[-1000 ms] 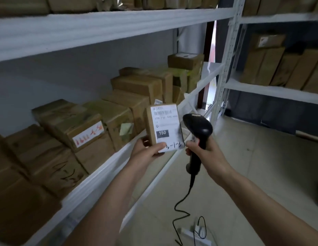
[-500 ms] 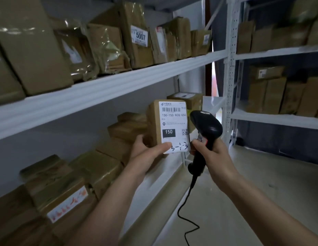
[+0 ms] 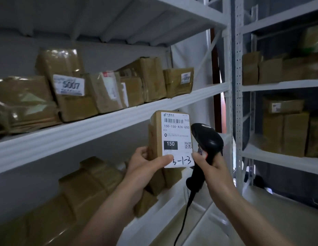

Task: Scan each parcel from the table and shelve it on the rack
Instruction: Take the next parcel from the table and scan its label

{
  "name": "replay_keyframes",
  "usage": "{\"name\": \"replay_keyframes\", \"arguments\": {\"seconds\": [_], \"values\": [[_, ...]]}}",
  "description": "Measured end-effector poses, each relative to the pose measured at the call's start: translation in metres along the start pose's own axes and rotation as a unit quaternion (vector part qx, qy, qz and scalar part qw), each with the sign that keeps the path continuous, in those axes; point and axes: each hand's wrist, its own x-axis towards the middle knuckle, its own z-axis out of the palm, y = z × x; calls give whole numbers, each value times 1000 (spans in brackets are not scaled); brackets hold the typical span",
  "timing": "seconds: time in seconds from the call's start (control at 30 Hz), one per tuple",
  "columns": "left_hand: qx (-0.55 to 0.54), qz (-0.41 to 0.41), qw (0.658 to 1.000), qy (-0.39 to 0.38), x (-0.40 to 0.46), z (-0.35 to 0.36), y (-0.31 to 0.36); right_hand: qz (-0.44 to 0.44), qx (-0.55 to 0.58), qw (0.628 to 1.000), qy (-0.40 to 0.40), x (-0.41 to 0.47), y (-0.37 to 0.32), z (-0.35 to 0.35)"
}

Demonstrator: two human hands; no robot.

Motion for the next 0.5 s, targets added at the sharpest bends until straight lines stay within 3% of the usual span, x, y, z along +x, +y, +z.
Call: {"name": "replay_keyframes", "arguments": {"seconds": [0.27,0.5], "values": [[-20,-40,999,-20,100,123,55,-36,18,999,-14,134,-36,-95],[-169,-127,977,-41,172,200,98,-64,30,998,-2,231,-65,-135]]}}
